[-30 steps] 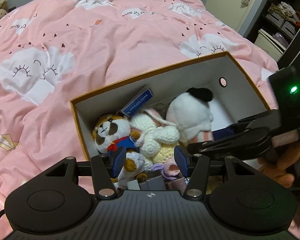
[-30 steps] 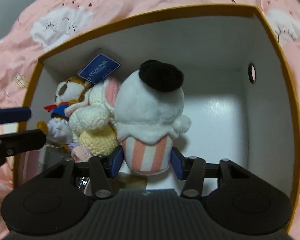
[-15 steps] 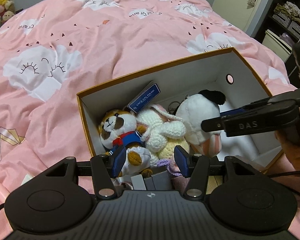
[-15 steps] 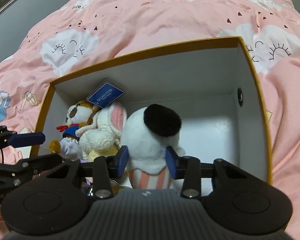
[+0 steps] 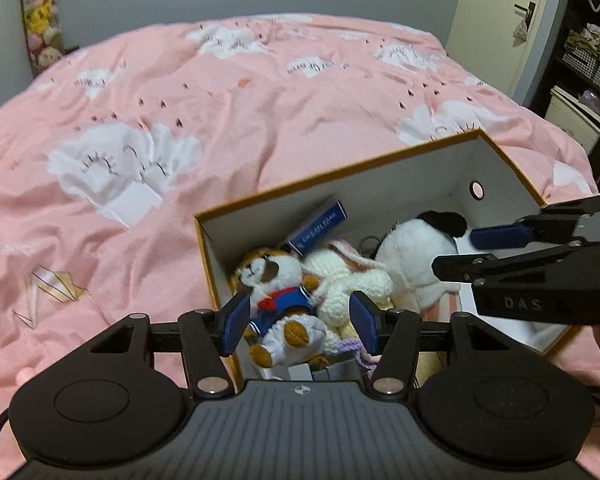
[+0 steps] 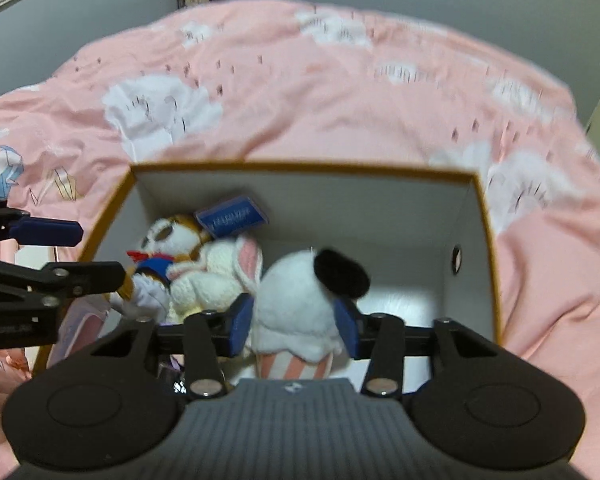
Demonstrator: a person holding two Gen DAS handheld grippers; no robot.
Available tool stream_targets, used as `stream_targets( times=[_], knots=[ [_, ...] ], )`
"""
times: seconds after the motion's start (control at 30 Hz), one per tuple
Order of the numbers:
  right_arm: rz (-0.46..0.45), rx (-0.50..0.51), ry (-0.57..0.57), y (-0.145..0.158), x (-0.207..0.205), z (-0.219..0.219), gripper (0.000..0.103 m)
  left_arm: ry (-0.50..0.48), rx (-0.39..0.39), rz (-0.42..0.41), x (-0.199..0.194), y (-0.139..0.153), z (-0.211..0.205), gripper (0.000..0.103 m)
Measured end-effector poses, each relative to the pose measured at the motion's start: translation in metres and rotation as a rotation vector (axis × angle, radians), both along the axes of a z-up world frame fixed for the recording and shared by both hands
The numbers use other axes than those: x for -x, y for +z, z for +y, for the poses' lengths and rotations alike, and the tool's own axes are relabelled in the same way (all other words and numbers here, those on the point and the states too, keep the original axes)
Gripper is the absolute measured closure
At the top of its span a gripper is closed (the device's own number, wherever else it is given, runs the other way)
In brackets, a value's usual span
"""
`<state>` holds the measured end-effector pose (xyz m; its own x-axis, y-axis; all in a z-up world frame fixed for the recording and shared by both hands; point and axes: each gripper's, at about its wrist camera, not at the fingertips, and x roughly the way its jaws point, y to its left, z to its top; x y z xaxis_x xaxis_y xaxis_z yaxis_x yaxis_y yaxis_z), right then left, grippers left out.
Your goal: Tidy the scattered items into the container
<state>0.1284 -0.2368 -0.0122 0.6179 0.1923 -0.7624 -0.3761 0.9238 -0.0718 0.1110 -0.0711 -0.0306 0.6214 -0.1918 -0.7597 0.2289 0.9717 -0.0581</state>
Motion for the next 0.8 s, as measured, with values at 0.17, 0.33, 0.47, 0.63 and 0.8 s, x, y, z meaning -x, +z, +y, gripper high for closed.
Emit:
stream_targets(
  times=[0.17, 0.33, 0.47, 0.63, 0.8],
  knots=[
    [-0.117, -0.015, -0.015, 0.017, 0.021, 0.003, 0.039, 0.041, -0.024, -0.072, 0.011, 0.013, 0.003, 0.035],
    [-0.199, -0.044, -0.05, 0.028, 0.038, 0.007, 0.028, 0.064, -0.064, -0.141, 0.027, 0.029, 0.004, 0.035],
    [-0.233, -0.054, -0.106, 0.033, 0.048, 0.012, 0.025, 0.086, -0.079, -0.176, 0.042, 0.042, 0.008, 0.035],
    [-0.244, -0.081, -0.052, 0.036, 0.057, 0.024, 0.025, 0.095, -0.097, -0.179, 0.057, 0.053, 0.014, 0.035],
    [-0.239, -0.122, 0.025, 0.039, 0.066, 0.038, 0.025, 0.084, -0.153, -0.153, 0.07, 0.058, 0.017, 0.035]
  ],
)
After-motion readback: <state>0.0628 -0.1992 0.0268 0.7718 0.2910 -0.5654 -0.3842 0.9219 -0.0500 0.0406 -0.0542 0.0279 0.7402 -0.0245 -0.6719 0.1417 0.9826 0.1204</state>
